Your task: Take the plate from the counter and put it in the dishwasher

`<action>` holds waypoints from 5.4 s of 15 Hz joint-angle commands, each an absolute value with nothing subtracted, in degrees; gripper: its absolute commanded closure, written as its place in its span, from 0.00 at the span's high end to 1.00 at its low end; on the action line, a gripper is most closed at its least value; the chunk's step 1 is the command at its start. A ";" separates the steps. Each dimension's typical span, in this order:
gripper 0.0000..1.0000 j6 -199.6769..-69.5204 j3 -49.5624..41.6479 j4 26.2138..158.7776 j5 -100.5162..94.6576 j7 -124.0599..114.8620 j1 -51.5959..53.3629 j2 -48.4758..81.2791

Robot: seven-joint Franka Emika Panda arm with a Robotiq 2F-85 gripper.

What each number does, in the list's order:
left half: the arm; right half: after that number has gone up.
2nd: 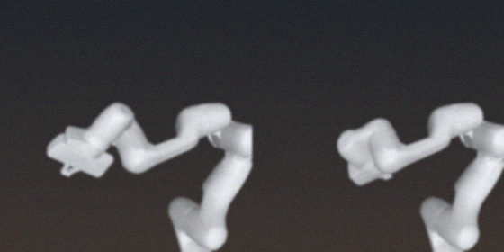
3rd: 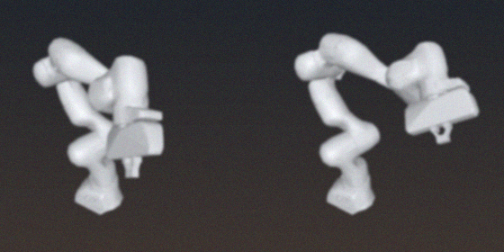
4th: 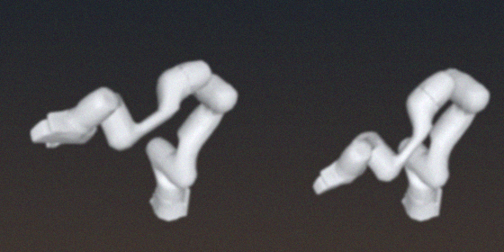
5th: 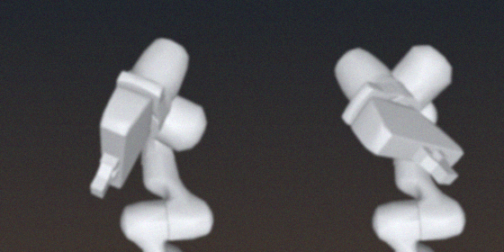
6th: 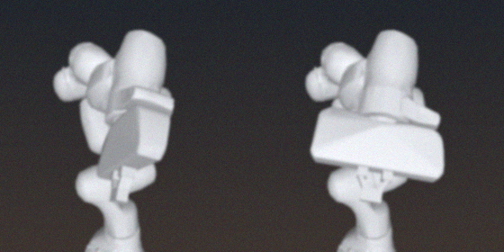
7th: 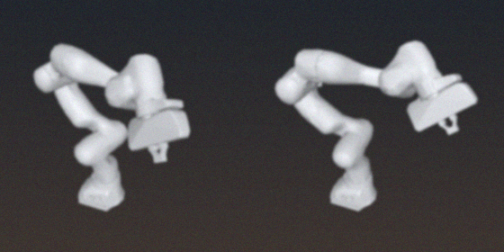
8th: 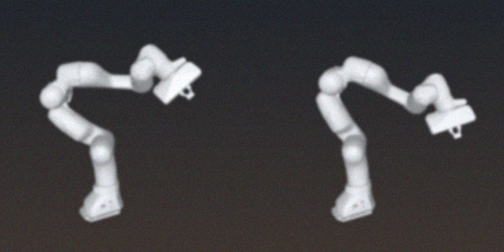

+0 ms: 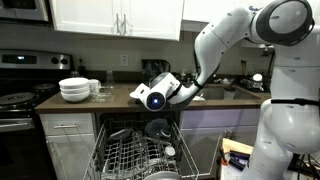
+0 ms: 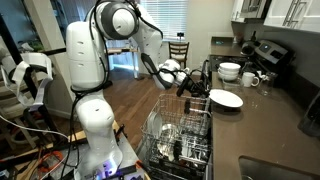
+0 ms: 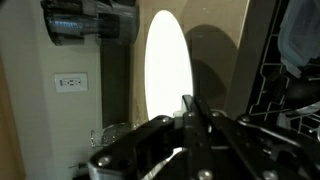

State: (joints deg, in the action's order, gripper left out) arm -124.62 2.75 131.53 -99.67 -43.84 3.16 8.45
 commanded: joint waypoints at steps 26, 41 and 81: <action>0.02 -112.13 10.65 138.37 -97.10 -49.38 9.01 7.12; 0.02 -100.34 12.95 137.70 -92.64 -54.84 12.47 11.48; 0.02 -138.57 13.48 150.01 -53.93 -32.84 14.77 -15.17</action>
State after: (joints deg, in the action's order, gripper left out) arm -135.55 14.90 146.79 -61.64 -40.56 14.52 -7.90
